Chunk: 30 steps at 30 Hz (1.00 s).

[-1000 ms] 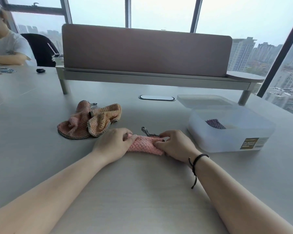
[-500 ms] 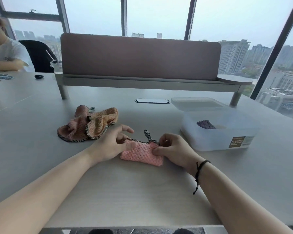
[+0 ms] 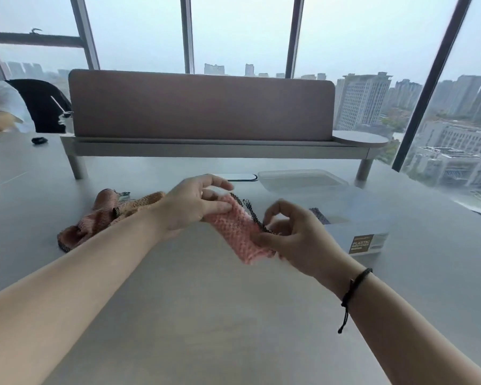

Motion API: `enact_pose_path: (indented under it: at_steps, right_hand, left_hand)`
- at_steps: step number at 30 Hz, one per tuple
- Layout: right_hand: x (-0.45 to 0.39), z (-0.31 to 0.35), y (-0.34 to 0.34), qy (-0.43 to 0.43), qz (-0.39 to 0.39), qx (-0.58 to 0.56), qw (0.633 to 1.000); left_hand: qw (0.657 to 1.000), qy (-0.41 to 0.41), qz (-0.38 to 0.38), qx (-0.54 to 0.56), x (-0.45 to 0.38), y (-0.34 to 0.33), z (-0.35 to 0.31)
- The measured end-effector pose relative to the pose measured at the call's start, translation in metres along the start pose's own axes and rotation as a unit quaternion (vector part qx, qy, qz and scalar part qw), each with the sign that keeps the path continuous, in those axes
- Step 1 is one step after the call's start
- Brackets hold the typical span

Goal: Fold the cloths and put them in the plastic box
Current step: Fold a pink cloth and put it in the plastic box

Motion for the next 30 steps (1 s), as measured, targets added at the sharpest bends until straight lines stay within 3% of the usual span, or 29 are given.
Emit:
enact_pose_path:
  at_steps: [2, 4, 10, 14, 17, 21, 24, 28, 30]
  right_hand:
    - [-0.005, 0.005, 0.030, 0.015, -0.015, 0.006, 1.000]
    - [-0.012, 0.003, 0.065, 0.018, -0.032, 0.018, 0.999]
    - [-0.039, -0.033, 0.164, -0.058, -0.050, 0.163, 0.984]
    - [-0.055, -0.065, 0.188, -0.148, -0.007, 0.374, 0.916]
    - [-0.066, -0.079, 0.181, -0.168, 0.033, 0.543, 0.822]
    - [-0.076, -0.082, 0.164, -0.146, 0.106, 0.587, 0.789]
    - [-0.082, -0.099, 0.151, -0.198, 0.212, 0.598, 0.747]
    - [-0.084, -0.107, 0.142, -0.211, 0.271, 0.612, 0.712]
    - [-0.084, -0.106, 0.144, -0.197, 0.277, 0.611, 0.715]
  left_hand:
    - [1.000, -0.020, 0.010, -0.004, -0.025, -0.023, -0.023]
    - [0.994, -0.053, 0.019, -0.091, -0.054, -0.049, -0.044]
    - [0.923, -0.152, 0.071, -0.346, -0.142, -0.145, -0.090]
    - [0.875, -0.155, 0.107, -0.446, -0.177, -0.201, -0.077]
    - [0.840, -0.127, 0.147, -0.506, -0.193, -0.227, -0.044]
    - [0.797, -0.131, 0.177, -0.562, -0.201, -0.248, -0.016]
    - [0.782, -0.132, 0.181, -0.582, -0.198, -0.253, -0.008]
    - [0.774, -0.128, 0.196, -0.589, -0.198, -0.253, 0.007]
    - [0.776, -0.119, 0.194, -0.588, -0.197, -0.252, 0.011]
Point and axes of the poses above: each hand's wrist, its own x-axis away from the middle knuckle, its own y-axis out of the back of the hand, z = x × y, the point moved 6 cm from there along -x, towards the middle knuckle, and after that the axes turned 8 degrees about x, right-handed, at the moved point
